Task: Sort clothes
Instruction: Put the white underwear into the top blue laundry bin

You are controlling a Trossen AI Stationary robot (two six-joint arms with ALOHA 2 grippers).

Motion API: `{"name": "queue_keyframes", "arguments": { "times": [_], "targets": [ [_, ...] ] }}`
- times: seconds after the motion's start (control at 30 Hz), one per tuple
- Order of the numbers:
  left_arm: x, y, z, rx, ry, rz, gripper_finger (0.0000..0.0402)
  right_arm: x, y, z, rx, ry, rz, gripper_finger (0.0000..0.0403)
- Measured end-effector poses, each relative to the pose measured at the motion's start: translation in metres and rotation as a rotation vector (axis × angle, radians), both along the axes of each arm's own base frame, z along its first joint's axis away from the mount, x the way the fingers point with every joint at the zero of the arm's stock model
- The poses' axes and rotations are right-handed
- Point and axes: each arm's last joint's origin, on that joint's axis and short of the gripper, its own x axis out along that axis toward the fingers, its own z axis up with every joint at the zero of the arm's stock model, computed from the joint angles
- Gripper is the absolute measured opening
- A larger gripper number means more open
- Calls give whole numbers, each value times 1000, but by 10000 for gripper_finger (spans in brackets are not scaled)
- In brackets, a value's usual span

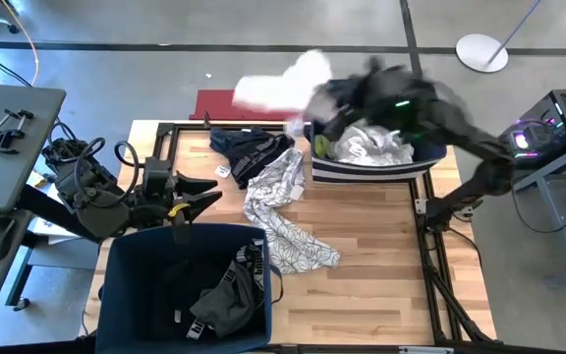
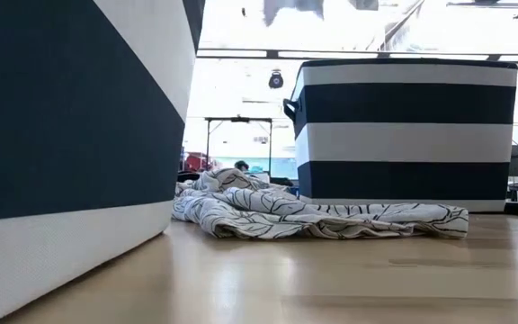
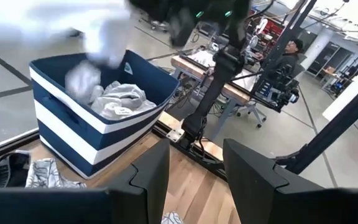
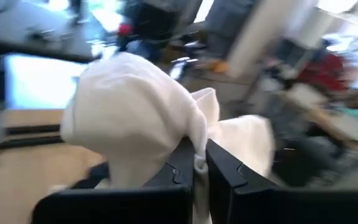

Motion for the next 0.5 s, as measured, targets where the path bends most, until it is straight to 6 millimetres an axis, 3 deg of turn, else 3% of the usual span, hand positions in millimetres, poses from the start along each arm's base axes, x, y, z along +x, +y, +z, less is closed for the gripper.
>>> {"name": "queue_keyframes", "arguments": {
  "times": [0.13,0.23,0.37,0.5],
  "targets": [
    [0,0,1,12,-2,8,138,-53,-6,18,10,-31,-108,5],
    [0,0,2,20,-8,6,138,-80,-16,10,126,29,-160,5],
    [1,0,3,33,-14,6,138,-93,-40,-31,367,196,-200,5],
    [2,-1,6,44,-24,1,138,-89,-61,-103,644,396,-214,5]
  ]
}}
